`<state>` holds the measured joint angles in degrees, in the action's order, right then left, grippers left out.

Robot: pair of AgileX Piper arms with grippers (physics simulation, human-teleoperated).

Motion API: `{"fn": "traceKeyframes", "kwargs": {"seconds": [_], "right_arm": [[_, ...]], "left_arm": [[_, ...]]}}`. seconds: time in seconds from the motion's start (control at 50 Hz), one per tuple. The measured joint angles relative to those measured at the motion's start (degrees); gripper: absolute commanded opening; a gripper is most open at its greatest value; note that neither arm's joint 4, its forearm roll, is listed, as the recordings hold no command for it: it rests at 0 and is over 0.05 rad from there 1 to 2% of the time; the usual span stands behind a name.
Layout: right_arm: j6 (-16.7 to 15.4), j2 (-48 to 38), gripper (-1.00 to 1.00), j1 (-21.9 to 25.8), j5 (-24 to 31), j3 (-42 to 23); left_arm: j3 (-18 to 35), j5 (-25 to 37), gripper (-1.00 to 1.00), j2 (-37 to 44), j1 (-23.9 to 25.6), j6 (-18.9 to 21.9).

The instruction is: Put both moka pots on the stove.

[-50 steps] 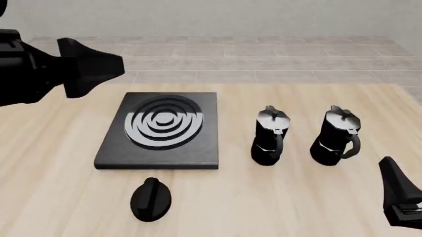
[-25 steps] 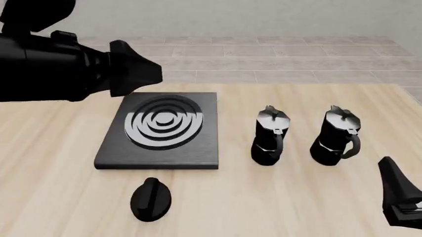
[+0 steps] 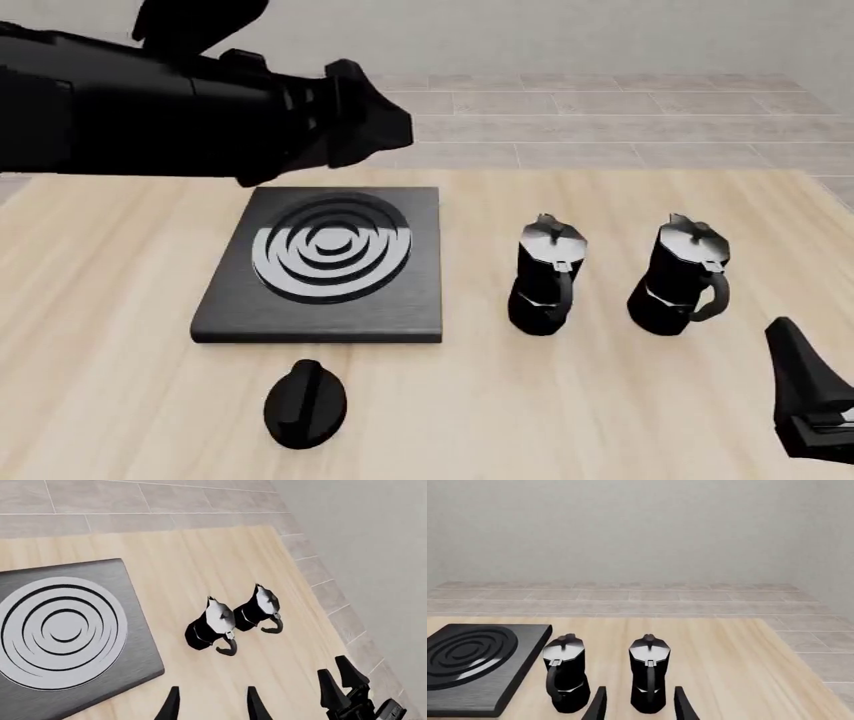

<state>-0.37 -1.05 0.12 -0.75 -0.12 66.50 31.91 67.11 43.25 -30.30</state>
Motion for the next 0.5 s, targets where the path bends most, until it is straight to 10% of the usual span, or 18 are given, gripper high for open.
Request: {"fn": "traceKeyframes", "kwargs": {"seconds": [0.5], "right_arm": [[0.0,0.0,1.0,0.0,0.0,0.0]], "left_arm": [[-0.5,-8.3,1.0,7.1,3.2,-5.2]]}}
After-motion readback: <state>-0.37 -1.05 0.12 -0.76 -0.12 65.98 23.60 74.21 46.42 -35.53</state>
